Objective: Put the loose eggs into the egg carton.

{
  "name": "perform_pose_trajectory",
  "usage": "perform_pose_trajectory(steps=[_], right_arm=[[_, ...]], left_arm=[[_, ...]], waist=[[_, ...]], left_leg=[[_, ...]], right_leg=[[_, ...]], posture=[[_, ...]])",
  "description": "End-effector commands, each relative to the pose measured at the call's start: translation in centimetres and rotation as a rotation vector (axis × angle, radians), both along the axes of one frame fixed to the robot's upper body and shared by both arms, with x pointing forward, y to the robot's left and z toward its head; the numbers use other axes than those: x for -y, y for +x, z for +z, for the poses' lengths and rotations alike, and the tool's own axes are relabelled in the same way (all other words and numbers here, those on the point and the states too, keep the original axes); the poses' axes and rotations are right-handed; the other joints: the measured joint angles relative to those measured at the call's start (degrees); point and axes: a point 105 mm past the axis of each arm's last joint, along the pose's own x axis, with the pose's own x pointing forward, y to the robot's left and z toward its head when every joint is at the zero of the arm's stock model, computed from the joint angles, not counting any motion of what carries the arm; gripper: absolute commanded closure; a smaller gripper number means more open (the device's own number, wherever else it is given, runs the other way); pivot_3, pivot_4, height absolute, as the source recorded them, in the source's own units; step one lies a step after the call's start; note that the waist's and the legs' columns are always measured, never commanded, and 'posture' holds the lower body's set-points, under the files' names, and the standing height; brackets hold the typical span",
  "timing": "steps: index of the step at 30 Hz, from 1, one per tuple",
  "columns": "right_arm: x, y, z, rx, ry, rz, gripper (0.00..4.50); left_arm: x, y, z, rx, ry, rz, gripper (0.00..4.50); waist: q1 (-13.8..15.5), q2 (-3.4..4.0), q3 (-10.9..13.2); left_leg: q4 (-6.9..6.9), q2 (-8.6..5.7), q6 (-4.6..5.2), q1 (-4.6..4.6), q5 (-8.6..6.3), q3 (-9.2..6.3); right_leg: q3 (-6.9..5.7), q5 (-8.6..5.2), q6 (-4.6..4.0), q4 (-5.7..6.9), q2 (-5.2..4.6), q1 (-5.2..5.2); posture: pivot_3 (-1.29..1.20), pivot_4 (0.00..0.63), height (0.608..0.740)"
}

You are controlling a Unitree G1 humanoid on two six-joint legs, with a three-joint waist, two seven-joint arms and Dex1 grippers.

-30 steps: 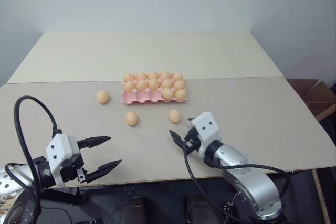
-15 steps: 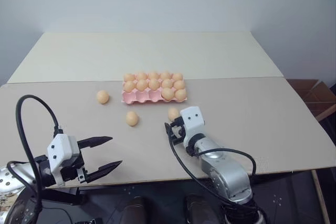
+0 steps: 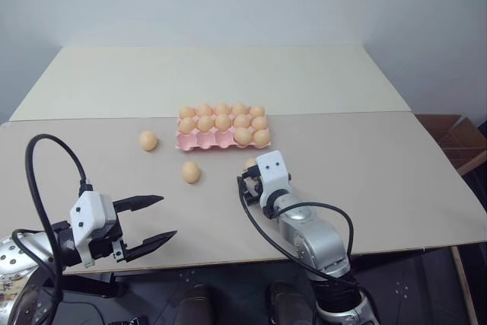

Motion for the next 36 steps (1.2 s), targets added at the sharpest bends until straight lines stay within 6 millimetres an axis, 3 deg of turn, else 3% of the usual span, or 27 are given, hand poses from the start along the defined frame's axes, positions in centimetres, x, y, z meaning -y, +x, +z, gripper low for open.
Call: perform_pose_trajectory(steps=[1, 16, 20, 25, 27, 30, 36], right_arm=[[-0.2, 0.4, 1.2, 0.051, 0.042, -0.015, 0.03], [-0.3, 1.0, 1.0, 0.058, 0.069, -0.028, 0.03], [-0.3, 1.0, 1.0, 0.062, 0.071, -0.026, 0.9], [-0.4, 1.0, 1.1, 0.071, 0.078, -0.017, 2.7], [-0.5, 0.9, 1.3, 0.081, 0.079, -0.008, 3.05], [-0.5, 0.5, 2.3, 0.129, 0.065, 0.032, 3.33], [-0.4, -1.1, 4.6, 0.244, -0.001, 0.167, 3.43]], left_arm=[[0.0, 0.0, 0.4, 0.029, 0.014, -0.013, 0.62], [-0.3, 0.1, 0.2, 0.033, 0.018, 0.003, 0.62], [-0.3, 0.0, 0.1, 0.034, 0.017, 0.007, 0.62], [-0.3, 0.0, 0.2, 0.035, 0.016, 0.015, 0.62], [-0.3, 0.0, 0.2, 0.037, 0.013, 0.025, 0.62], [-0.6, 0.0, 0.4, 0.046, -0.001, 0.061, 0.62], [-1.3, -0.5, 0.4, 0.04, -0.018, 0.175, 0.62]], waist=[[0.0, 0.0, 0.0], [-0.1, 0.0, 0.0], [0.0, 0.0, 0.0], [-0.1, 0.0, 0.0], [-0.1, 0.0, 0.0], [-0.1, 0.0, 0.0], [0.0, 0.0, 0.0]], left_leg=[[0.0, 0.0, 0.0, 0.01, 0.0, 0.0], [0.0, 0.01, 0.0, 0.01, 0.0, -0.01], [0.0, 0.01, 0.0, 0.0, 0.0, -0.01], [0.0, 0.01, 0.0, 0.01, 0.0, -0.01], [0.0, 0.01, 0.0, 0.01, 0.0, -0.01], [0.0, 0.01, 0.0, 0.0, 0.0, -0.01], [0.0, 0.01, 0.0, 0.0, 0.0, -0.02]], right_leg=[[0.0, 0.0, 0.0, 0.0, 0.0, 0.0], [0.0, 0.0, 0.0, 0.0, 0.0, 0.0], [0.0, 0.0, 0.0, 0.0, 0.0, 0.0], [0.0, 0.0, 0.0, 0.01, 0.0, 0.0], [0.0, 0.0, 0.0, 0.01, 0.0, 0.0], [0.0, 0.0, 0.0, 0.01, -0.01, 0.0], [0.0, 0.0, 0.0, 0.0, -0.02, 0.0]], posture=[[0.0, 0.15, 0.74], [0.0, 0.15, 0.74], [0.0, 0.15, 0.74], [0.0, 0.15, 0.74], [0.0, 0.15, 0.74], [0.0, 0.15, 0.74], [0.0, 0.15, 0.74]])
